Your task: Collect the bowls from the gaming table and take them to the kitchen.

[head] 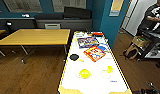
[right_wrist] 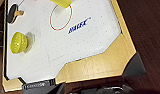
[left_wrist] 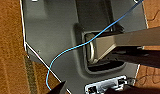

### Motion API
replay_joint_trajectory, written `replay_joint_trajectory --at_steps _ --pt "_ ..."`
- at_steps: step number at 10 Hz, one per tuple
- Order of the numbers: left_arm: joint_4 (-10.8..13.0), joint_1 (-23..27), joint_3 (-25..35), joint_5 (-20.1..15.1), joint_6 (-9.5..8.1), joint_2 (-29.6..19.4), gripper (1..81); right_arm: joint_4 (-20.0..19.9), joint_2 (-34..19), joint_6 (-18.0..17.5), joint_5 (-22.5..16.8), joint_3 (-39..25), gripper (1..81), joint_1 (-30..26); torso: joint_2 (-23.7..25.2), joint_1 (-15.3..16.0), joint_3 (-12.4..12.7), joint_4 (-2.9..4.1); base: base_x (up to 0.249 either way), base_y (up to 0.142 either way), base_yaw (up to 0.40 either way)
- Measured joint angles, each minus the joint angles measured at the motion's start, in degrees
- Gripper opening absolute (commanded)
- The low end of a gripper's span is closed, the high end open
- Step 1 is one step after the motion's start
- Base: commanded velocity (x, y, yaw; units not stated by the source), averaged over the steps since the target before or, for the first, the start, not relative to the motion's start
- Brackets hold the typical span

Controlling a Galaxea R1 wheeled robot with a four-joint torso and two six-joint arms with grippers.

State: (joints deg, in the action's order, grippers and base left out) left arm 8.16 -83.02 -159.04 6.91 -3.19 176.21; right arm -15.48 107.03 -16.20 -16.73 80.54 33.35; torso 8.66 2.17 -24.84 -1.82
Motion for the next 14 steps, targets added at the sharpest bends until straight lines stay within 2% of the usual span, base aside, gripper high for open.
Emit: replay_joint_trajectory --at_steps 3,5,9,12,14 --pt "0.0 0.02 0.02 0.0 0.0 0.0 81.1 0.27 0.55 -0.37 -2.9 0.52 81.1 -7.5 0.0 0.0 -0.02 0.0 0.0 0.0 0.0" --pt "0.02 0.48 0.0 -0.11 0.0 0.16 81.1 0.3 3.05 -0.46 -5.4 2.94 81.1 -10.75 0.0 0.0 -0.02 0.0 0.0 0.0 0.0" --pt "0.0 0.99 0.02 -0.09 0.02 0.3 81.1 0.6 10.78 -0.61 -9.75 13.91 81.1 -16.15 -0.02 0.02 -0.05 0.0 0.0 0.0 0.0" --pt "-0.02 1.11 0.0 0.05 0.0 0.3 81.1 0.61 15.41 -0.63 -11.82 17.31 81.1 -20.6 -0.05 0.05 -0.09 0.0 0.0 0.0 0.0" --pt "-0.02 1.27 0.0 0.13 0.0 0.33 81.1 0.66 18.13 -0.63 -14.49 23.28 81.1 -21.31 -0.06 0.05 -0.09 0.0 0.0 0.0 0.0"
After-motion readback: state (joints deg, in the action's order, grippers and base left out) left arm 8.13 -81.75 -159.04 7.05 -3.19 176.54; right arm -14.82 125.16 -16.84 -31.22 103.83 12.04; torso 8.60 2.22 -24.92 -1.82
